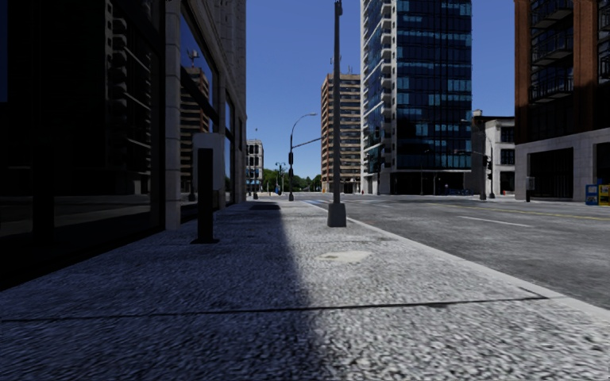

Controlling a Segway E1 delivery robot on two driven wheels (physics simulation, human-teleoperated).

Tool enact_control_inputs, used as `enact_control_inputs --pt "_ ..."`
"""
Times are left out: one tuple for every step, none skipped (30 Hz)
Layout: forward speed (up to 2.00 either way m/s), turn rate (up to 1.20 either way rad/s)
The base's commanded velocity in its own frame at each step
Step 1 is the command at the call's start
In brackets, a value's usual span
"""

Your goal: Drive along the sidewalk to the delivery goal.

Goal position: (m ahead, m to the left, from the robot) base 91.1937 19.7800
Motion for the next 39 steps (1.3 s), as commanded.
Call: enact_control_inputs --pt "2.0 0.0" --pt "2.0 0.0" --pt "2.0 0.0" --pt "2.0 0.0" --pt "2.0 0.0" --pt "2.0 0.0" --pt "2.0 0.0" --pt "2.0 0.0" --pt "2.0 0.0" --pt "2.0 0.0" --pt "2.0 0.0" --pt "2.0 0.0" --pt "2.0 0.0" --pt "2.0 0.0" --pt "2.0 0.0" --pt "2.0 0.0" --pt "2.0 0.0" --pt "2.0 0.0" --pt "2.0 0.0" --pt "2.0 0.0" --pt "2.0 0.0" --pt "2.0 0.0" --pt "2.0 0.0" --pt "2.0 0.01" --pt "2.0 0.03" --pt "2.0 0.03" --pt "2.0 0.06" --pt "2.0 0.08" --pt "2.0 0.13" --pt "2.0 0.16" --pt "2.0 0.16" --pt "2.0 0.17" --pt "2.0 0.18" --pt "2.0 0.18" --pt "2.0 0.19" --pt "2.0 0.19" --pt "2.0 0.19" --pt "2.0 0.19" --pt "2.0 0.19"
